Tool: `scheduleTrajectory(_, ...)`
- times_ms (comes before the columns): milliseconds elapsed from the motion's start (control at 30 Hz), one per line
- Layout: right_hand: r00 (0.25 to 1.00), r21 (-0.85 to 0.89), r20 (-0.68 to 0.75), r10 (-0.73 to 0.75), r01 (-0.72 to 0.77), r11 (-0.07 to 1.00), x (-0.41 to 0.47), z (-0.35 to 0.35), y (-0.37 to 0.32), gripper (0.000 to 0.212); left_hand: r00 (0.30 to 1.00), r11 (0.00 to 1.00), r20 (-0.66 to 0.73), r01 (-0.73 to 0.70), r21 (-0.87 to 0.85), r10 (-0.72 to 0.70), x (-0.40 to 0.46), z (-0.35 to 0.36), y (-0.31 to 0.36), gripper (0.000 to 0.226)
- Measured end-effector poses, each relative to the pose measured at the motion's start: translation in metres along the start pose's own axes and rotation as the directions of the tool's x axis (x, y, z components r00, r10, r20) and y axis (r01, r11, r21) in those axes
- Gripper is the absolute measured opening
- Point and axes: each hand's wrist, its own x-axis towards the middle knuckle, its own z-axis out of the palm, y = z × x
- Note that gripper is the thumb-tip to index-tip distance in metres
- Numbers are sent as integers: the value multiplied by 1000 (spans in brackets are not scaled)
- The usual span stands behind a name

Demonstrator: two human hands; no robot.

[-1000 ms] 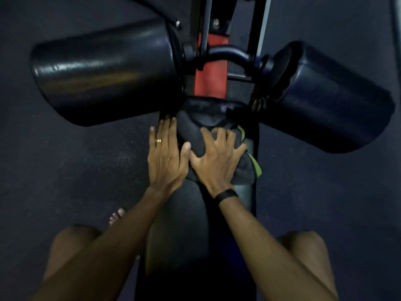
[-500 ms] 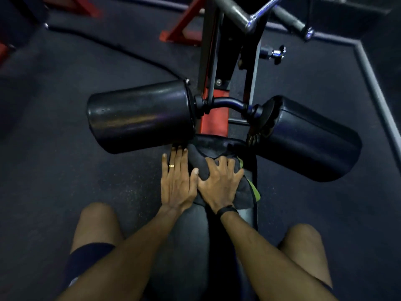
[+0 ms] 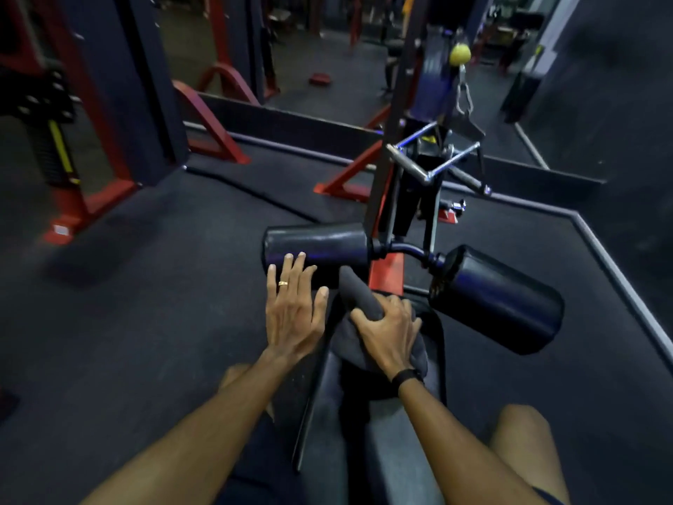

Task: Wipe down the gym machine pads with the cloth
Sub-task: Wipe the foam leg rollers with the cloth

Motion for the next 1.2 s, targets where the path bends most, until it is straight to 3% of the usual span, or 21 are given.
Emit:
scheduleTrajectory(100, 975, 70, -137, -177, 188, 980, 24, -20, -43, 48, 993, 996, -91, 81, 23, -78, 19, -19, -15, 53)
scheduleTrajectory(167, 932, 30, -205, -298, 310, 950, 43, -32, -65, 49, 965, 977, -154, 213, -20, -214, 32, -27, -21, 55)
scheduleTrajectory(300, 845, -66, -306, -440, 442, 895, 87, -41, -104, 52, 839, 851, -182, 467, -242, -512, 52, -27, -34, 68)
scheduleTrajectory(367, 833, -129, -303, -463, 446, 886, 107, -32, -117, 53, 765, 749, -130, 556, -359, -630, 61, -21, -43, 77)
scheduleTrajectory(467, 886, -274, -126, -447, 402, 874, 132, 8, -116, 56, 676, 588, -62, 588, -556, -734, 72, -15, -54, 77)
scheduleTrajectory(567, 921, -474, 115, -371, 380, 794, 139, 64, -101, 59, 626, 490, -24, 585, -646, -779, 84, -16, -66, 65)
scheduleTrajectory(633, 936, -545, 122, -331, 342, 765, 140, 94, -113, 59, 582, 446, -25, 594, -670, -813, 91, -15, -84, 65)
scheduleTrajectory(867, 810, -425, 309, -498, 586, 690, 116, 148, -176, 53, 495, 386, -53, 599, -701, -867, 92, 3, -108, 63)
scheduleTrajectory(967, 790, -396, 273, -549, 613, 683, 134, 122, -145, 50, 460, 362, -57, 609, -706, -886, 105, 17, -104, 61)
scheduleTrajectory(1100, 884, -485, 131, -449, 452, 749, 160, 78, -95, 51, 466, 319, 40, 664, -677, -884, 126, 29, -104, 59)
scheduleTrajectory(1200, 928, -524, 91, -362, 354, 775, 167, 78, -98, 53, 483, 308, 172, 753, -582, -858, 131, 43, -104, 54)
